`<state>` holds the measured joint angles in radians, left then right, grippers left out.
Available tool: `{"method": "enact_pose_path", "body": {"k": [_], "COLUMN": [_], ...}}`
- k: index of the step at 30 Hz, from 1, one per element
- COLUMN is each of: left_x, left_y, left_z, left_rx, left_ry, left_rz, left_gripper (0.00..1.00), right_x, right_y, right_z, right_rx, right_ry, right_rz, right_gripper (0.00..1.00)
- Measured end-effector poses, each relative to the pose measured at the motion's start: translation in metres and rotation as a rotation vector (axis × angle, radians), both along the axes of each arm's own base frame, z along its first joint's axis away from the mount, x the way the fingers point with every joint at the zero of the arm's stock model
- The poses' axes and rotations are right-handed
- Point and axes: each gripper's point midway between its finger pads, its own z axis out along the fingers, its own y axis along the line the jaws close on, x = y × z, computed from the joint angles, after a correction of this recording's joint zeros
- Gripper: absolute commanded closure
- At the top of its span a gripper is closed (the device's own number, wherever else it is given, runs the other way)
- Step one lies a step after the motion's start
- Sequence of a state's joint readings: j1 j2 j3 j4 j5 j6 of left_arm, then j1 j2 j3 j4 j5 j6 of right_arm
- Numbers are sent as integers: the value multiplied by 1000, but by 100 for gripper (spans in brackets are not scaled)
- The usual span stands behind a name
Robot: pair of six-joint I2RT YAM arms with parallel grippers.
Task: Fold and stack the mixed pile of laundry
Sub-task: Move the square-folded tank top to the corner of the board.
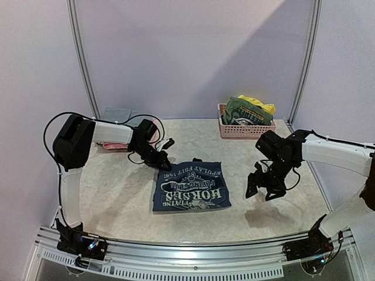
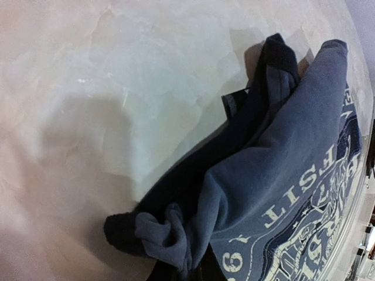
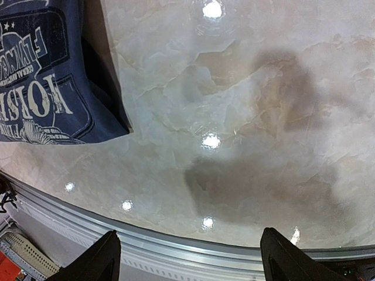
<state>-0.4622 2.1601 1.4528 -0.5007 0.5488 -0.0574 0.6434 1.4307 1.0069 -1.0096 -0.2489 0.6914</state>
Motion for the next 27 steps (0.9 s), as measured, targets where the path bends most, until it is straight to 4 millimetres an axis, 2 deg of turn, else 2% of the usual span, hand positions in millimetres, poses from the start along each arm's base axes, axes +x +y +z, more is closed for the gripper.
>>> {"method": "enact_pose_path", "body": {"k": [8,12,20,27], "left_x": [3,7,16,23], "left_y": [2,6,11,14], "left_z": [8,22,64,82], "left_rx": [20,39,54,84], "left_ry": [3,-33,-152,-219], "left_rz": [12,22,20,-12], "left_gripper": [100,100,100,100], "right_x": [1,2,4,6], "right_y": [3,5,7,9], "right_z": [-3,-5,-8,-9], "right_rx": [6,12,15,17], "right_ry": [8,10,8,4], "right_rz": [2,5,19,25], "right_gripper": [16,16,16,16]}}
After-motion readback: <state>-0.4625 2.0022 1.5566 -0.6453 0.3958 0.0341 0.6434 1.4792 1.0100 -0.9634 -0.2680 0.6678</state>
